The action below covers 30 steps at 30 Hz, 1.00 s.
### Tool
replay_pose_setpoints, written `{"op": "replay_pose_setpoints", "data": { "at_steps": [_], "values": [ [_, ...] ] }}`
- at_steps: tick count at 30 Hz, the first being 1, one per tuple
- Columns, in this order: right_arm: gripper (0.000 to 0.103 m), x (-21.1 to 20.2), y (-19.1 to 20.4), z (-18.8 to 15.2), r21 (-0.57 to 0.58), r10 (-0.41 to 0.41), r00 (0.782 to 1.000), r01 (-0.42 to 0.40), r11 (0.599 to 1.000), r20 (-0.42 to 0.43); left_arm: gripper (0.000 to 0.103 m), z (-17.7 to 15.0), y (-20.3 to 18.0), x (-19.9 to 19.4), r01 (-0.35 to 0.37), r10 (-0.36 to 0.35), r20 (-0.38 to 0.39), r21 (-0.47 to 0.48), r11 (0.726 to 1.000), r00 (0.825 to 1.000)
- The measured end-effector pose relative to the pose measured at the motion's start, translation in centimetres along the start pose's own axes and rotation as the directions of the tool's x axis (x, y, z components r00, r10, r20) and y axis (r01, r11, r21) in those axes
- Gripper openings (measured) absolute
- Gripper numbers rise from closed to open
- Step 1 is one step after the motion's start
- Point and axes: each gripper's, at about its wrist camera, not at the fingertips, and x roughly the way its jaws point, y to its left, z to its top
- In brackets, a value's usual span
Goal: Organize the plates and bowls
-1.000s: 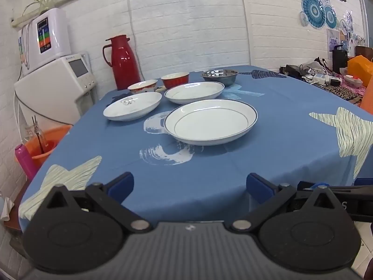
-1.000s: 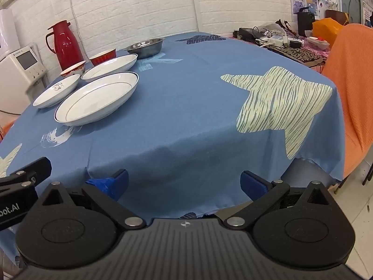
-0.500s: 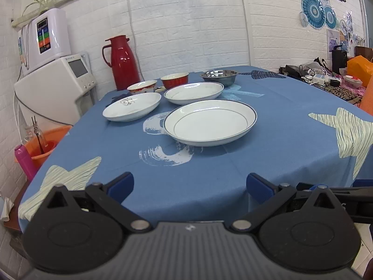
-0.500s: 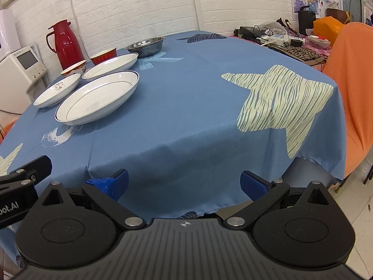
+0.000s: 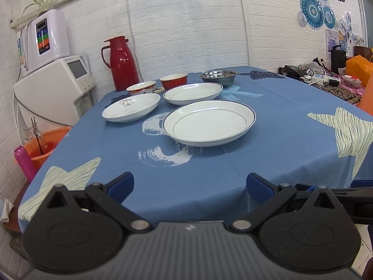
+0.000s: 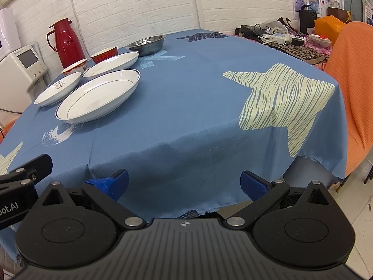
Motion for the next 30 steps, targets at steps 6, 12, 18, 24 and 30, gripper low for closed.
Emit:
{"op": "replay_pose_setpoints", "data": {
  "at_steps": [6,12,18,24,30],
  "values": [
    [0.090,0.04,0.13,-0.04,-0.002,0.003,1.000,-0.003,1.000,-0.005,0.102,-0.02,0.03,0.02,0.001,-0.001,0.000,0.001,1.000,1.000],
    [0.090,0.01,0.16,-0.11,-0.002,0.005,1.000,-0.005,1.000,-0.006,0.102,-0.05,0.12,0.04,0.005,-0.005,-0.003,-0.001,1.000,1.000],
    [0.090,0.08,0.23,-0.09,-0.003,0.005,1.000,-0.005,1.000,-0.010,0.102,-0.08,0.11,0.04,0.007,-0.007,-0.004,-0.001,1.000,1.000],
    [0.090,0.24,0.28,-0.09,-0.005,0.006,1.000,-0.006,1.000,-0.017,0.102,-0.15,0.06,0.14,0.013,-0.013,-0.007,0.001,1.000,1.000],
    [0.090,-0.07,0.14,0.31,0.001,0.014,1.000,-0.014,1.000,-0.009,0.102,0.30,0.64,0.23,0.015,-0.015,-0.008,-0.008,1.000,1.000]
  ]
}}
